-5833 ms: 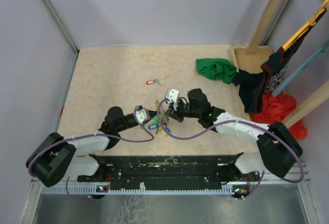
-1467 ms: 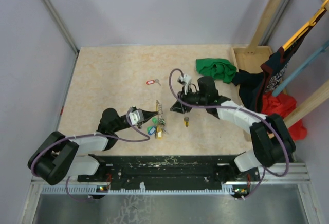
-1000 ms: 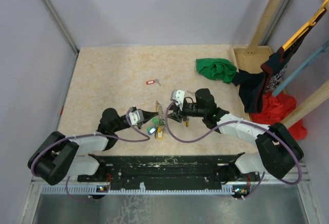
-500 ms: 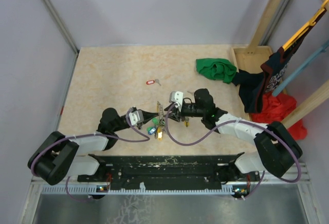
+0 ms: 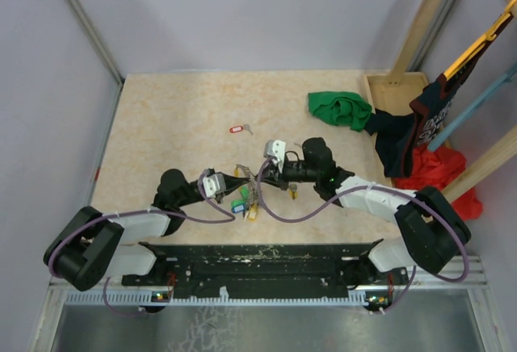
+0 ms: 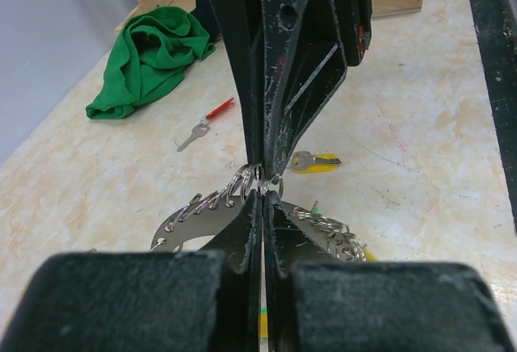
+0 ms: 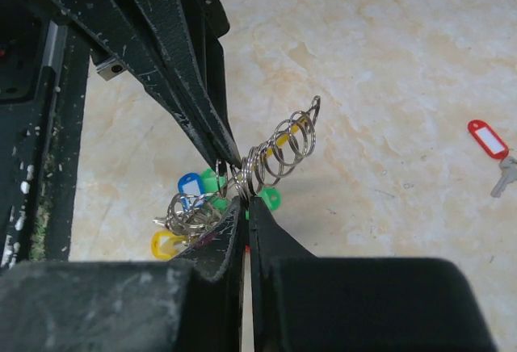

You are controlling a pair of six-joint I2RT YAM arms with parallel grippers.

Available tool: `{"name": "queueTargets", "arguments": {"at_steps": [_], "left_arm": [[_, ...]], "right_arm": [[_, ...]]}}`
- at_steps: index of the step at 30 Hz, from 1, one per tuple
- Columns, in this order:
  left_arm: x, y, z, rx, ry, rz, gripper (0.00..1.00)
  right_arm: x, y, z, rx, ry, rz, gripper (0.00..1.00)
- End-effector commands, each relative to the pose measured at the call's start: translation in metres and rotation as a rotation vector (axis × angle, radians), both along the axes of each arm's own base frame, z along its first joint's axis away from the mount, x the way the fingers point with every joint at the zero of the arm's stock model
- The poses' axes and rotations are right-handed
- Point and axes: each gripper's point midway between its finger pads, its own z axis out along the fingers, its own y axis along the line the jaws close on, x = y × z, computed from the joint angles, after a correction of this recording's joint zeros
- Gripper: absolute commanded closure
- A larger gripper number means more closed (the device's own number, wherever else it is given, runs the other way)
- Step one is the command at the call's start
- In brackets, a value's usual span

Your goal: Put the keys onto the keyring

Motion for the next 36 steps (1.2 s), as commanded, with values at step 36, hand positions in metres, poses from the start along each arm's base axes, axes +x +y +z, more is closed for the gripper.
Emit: {"name": "queueTargets", "arguments": {"at_steps": [36], "left_arm": [[0.019, 0.007, 0.025, -0.064, -0.048, 0.119, 1.00]], "right_arm": [[0.027, -0.019, 0.035, 0.088, 0.250, -0.145, 0.70]]}}
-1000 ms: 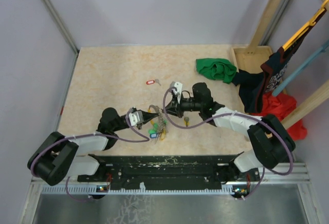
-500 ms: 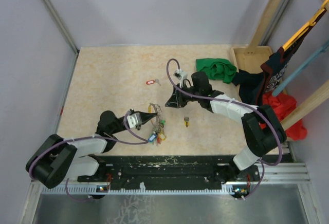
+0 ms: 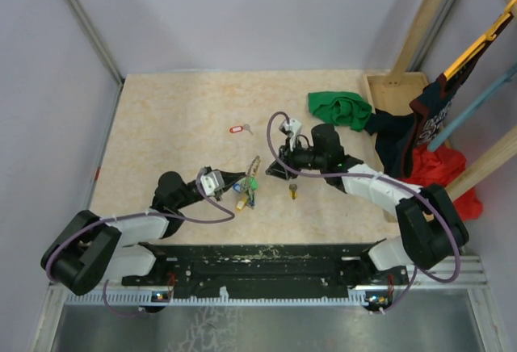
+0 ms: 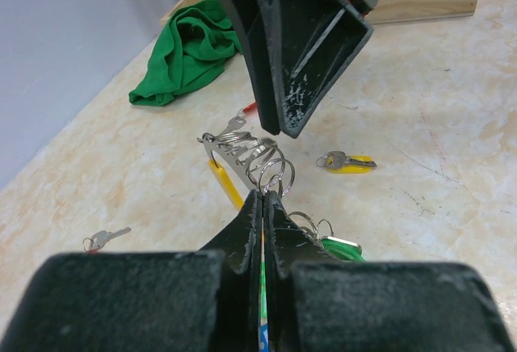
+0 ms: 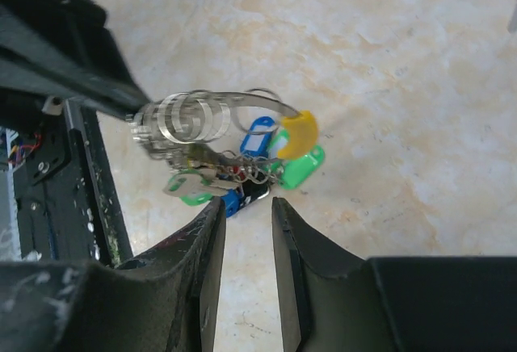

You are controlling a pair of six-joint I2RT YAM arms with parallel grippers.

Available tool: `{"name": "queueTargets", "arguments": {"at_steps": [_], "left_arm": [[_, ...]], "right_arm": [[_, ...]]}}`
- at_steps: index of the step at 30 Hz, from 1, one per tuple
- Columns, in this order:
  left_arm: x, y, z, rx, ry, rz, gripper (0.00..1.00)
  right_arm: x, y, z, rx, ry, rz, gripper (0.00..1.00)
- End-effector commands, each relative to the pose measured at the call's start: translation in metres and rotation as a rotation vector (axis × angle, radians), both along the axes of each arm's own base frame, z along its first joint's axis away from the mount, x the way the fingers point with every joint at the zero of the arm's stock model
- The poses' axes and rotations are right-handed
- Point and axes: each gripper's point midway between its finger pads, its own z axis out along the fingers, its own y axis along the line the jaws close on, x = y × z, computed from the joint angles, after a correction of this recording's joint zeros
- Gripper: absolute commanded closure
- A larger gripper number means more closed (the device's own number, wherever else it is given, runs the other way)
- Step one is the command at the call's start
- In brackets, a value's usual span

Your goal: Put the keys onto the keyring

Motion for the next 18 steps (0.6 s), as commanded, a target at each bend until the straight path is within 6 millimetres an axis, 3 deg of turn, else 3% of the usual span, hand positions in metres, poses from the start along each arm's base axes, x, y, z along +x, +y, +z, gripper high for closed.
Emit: {"name": "queueTargets", "arguments": {"at_steps": [1, 9, 18], "left_arm": [[0.007, -0.004, 0.018, -0.035, -0.033, 0.004, 1.00], [0.006, -0.005, 0.018, -0.032, -0.030, -0.002, 1.00], [0.010, -0.005, 0.016, -0.027, -0.011, 0.013, 1.00]], "right_arm": [[-0.015, 0.023, 0.052, 0.111, -0.322, 0.163, 0.70], [-0.045, 0.038, 0.071, 0.176, -0.450, 0.280, 0.72], [-0.062, 0.048, 0.065, 0.229, -0.413, 0.392, 0.82]]}}
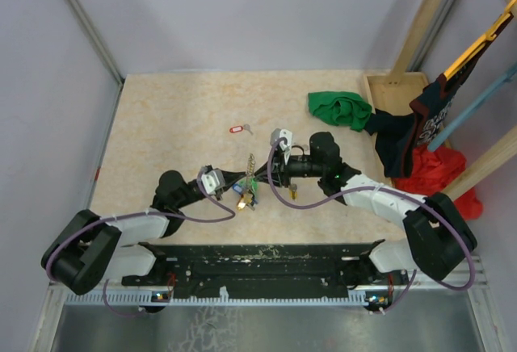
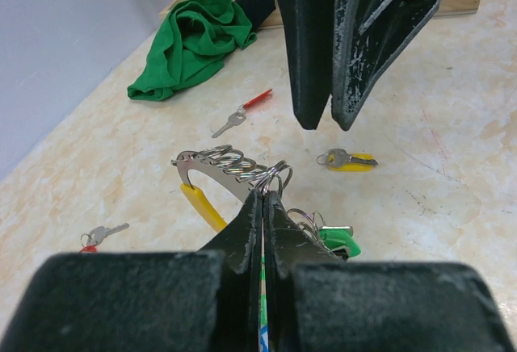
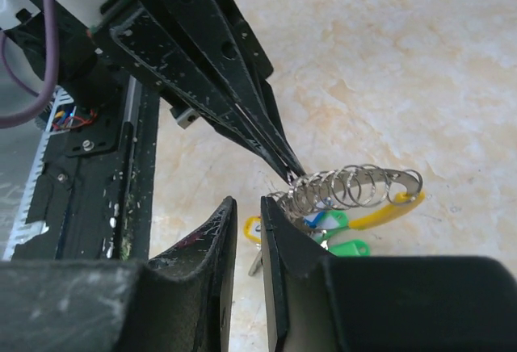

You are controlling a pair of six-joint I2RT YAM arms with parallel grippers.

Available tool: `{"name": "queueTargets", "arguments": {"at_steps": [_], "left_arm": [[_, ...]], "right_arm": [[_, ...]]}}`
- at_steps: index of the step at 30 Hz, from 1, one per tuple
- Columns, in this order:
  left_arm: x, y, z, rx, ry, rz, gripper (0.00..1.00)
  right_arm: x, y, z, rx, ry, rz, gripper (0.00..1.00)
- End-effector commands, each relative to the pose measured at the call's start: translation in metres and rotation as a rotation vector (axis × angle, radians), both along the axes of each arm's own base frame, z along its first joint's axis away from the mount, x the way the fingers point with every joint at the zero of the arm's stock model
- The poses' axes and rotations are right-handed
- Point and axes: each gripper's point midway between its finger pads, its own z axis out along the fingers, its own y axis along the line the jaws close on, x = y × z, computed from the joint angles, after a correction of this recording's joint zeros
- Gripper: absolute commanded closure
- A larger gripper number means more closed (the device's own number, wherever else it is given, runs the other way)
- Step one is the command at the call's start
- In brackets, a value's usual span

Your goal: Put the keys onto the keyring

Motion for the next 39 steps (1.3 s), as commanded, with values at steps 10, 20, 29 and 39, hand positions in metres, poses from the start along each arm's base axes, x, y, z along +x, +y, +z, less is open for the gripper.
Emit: {"name": "queueTargets", "arguments": {"at_steps": [10, 20, 29, 39], "left_arm": [[0.008, -0.006, 0.015, -0.027, -0.010, -0.003, 1.00], [0.001, -0.011, 0.012, -0.017, -0.007, -0.053, 1.00], [-0.009, -0.014, 0.013, -0.018, -0.021, -0.108, 1.00], [-0.011, -0.015, 0.012, -0.010, -0.017, -0.126, 1.00]], "right_arm": [[0.005, 0.018, -0.015, -0.006, -0.030, 0.076, 0.82], [0.023, 0.017, -0.024, 0.000, -0.093, -0.006, 0.75], [0.025, 0.018, -0.031, 0.000, -0.115, -0.005, 0.74], [0.012, 0.017, -0.029, 0.029, -0.170, 0.074, 0.78]]}}
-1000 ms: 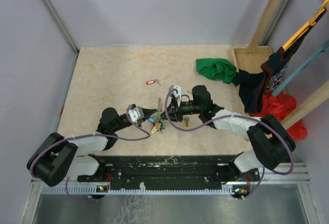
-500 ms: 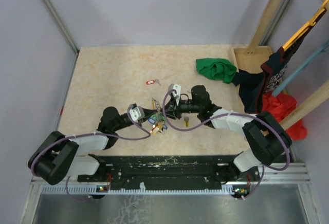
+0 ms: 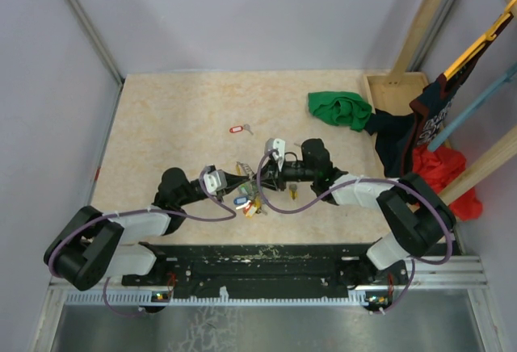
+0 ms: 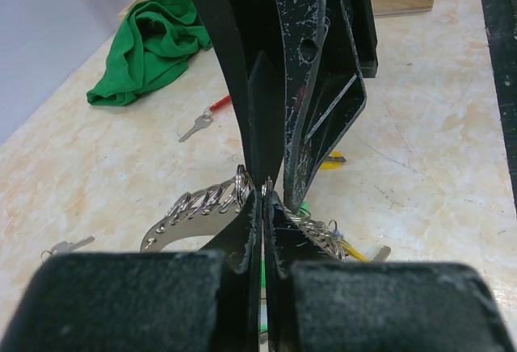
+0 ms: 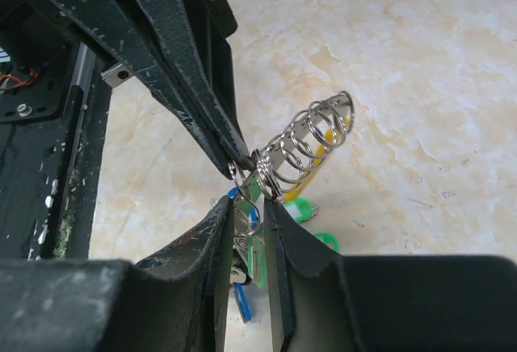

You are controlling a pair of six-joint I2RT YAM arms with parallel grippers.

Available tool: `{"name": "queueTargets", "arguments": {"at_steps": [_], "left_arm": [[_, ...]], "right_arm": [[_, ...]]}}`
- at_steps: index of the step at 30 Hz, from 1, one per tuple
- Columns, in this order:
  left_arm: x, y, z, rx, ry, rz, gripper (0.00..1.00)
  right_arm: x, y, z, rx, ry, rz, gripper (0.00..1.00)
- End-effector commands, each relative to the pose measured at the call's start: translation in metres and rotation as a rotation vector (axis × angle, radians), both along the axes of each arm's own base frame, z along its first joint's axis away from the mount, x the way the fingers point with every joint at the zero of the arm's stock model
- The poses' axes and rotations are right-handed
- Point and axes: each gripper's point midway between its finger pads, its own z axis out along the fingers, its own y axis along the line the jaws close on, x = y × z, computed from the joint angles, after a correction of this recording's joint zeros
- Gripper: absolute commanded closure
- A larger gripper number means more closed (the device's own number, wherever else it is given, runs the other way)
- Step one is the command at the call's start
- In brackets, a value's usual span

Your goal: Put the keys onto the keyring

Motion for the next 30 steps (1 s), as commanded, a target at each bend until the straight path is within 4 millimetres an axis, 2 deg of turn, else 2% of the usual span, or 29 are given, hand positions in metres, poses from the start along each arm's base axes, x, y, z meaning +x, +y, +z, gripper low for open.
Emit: {"name": "queueTargets", "arguments": {"at_steps": [1, 12, 16, 21, 26, 28, 30], "left_arm": [[-0.002, -0.006, 0.019, -0.033, -0.056, -0.040, 1.00], [-0.001, -0.007, 0.017, -0.033, -0.043, -0.043, 1.00], [0.002, -0.005, 0.019, -0.039, -0.048, -0.021, 1.00], [0.012, -0.001, 0.020, -0.047, -0.031, 0.041, 1.00], [0.020, 0.000, 0.019, -0.065, 0.024, 0.069, 1.00], [0.024, 0.003, 0.021, -0.087, 0.056, 0.085, 0.89], [0.028, 0.009, 0.026, -0.120, 0.086, 0.099, 0.83]], "right_arm": [[-0.009, 0.009, 0.024, 0.073, -0.096, 0.100, 0.80], [-0.015, 0.011, 0.028, 0.087, -0.074, 0.139, 0.91], [-0.011, 0.010, 0.024, 0.069, -0.059, 0.113, 1.00], [-0.005, 0.005, 0.019, 0.027, -0.035, 0.065, 1.00], [-0.006, 0.002, 0.024, -0.013, -0.047, 0.074, 1.00], [-0.007, 0.001, 0.023, -0.036, -0.054, 0.087, 1.00], [-0.009, 0.000, 0.020, -0.058, -0.059, 0.102, 1.00]]}}
